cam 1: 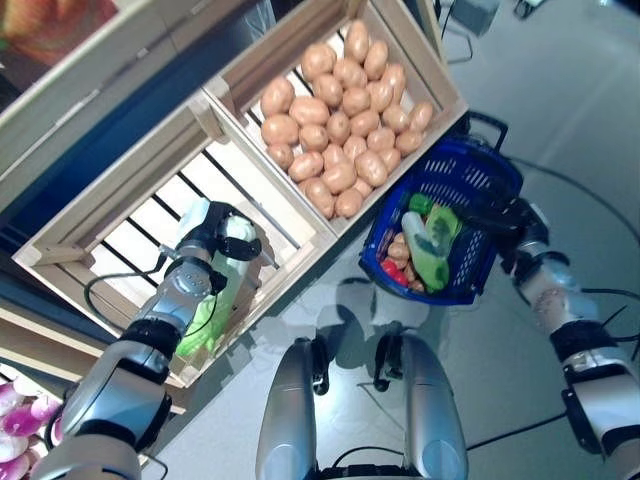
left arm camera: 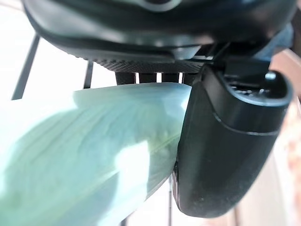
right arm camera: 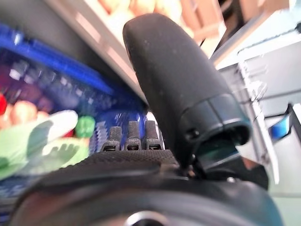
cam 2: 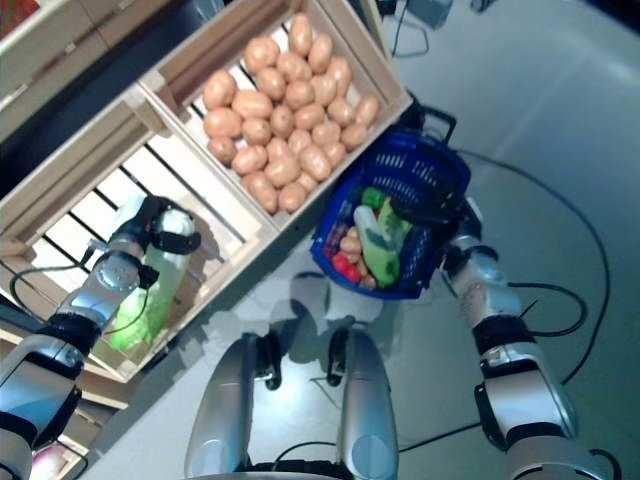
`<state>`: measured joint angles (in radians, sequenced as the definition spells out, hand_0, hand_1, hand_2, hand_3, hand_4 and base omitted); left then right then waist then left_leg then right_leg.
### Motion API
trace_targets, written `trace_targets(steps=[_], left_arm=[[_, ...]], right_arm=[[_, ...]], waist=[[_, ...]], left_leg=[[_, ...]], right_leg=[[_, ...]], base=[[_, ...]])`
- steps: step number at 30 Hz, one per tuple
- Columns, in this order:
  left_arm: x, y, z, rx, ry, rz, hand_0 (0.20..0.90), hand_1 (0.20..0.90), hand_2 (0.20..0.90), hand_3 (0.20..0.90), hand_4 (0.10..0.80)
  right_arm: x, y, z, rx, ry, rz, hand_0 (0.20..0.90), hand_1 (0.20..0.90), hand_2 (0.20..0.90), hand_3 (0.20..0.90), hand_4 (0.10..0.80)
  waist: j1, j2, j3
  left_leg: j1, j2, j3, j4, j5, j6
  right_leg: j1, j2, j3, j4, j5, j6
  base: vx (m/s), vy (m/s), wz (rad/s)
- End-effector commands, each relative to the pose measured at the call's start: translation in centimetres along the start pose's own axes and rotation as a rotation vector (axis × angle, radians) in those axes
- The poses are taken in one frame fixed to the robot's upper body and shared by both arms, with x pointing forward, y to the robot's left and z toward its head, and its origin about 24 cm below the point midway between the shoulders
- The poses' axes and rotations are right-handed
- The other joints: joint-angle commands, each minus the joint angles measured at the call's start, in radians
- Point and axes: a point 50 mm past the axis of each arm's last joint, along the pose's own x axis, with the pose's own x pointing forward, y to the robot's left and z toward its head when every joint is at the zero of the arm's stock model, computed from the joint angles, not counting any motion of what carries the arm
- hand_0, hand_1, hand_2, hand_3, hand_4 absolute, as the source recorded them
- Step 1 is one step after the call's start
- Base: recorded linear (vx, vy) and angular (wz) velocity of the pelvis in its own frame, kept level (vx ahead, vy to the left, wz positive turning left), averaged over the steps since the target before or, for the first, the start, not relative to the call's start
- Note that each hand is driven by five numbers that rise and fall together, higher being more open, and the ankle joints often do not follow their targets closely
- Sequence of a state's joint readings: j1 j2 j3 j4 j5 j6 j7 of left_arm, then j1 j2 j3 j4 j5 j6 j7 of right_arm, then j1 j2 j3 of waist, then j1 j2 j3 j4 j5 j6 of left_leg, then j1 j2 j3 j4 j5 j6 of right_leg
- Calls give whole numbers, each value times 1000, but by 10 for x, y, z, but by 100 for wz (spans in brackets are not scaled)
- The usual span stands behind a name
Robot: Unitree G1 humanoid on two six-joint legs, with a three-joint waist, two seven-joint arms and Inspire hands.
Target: Put vegetables into the basket
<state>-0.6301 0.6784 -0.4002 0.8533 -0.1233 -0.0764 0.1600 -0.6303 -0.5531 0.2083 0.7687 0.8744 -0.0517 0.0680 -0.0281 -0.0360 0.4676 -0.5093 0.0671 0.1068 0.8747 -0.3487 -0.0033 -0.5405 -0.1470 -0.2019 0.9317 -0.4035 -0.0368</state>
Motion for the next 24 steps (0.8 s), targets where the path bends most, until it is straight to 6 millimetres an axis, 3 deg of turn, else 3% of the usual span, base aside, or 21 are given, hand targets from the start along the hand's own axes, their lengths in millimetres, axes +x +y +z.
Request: trace_targets(steps=[1, 8, 14, 24], left_arm=[[-13, -7, -7, -159, -59, -22, 300, 300, 300, 300, 400], [-26, -21, 2, -452, -137, -96, 300, 300, 300, 300, 400], [-32, -22, 35, -712, -306, -145, 300, 300, 300, 300, 400], [-40, -14, 84, -942, -573, -249, 300, 300, 300, 300, 400]], right_arm=[[-11, 7, -4, 7, -79, 80, 900, 900, 900, 900, 800], [-28, 23, -33, 15, -10, 214, 900, 900, 900, 900, 800], [-35, 42, -42, -40, 35, 356, 900, 900, 900, 900, 800], [-46, 72, -50, 29, 146, 633, 900, 900, 900, 900, 800]], waist=[[27, 19, -207], [35, 18, -293], [37, 20, -347], [33, 16, -409]], left_leg=[[177, -48, 20, -207, 32, 43], [386, -62, 20, -446, 109, 39], [540, -78, 11, -684, 199, 28], [655, -81, 5, -922, 277, 24]], right_leg=[[199, -23, 12, -201, 84, 18], [424, 14, -13, -472, 150, 30], [591, 48, -26, -734, 235, 45], [692, 76, -32, -943, 331, 65]], base=[[142, 2, 5], [95, -2, 6], [59, -3, 1], [1, -1, 1]])
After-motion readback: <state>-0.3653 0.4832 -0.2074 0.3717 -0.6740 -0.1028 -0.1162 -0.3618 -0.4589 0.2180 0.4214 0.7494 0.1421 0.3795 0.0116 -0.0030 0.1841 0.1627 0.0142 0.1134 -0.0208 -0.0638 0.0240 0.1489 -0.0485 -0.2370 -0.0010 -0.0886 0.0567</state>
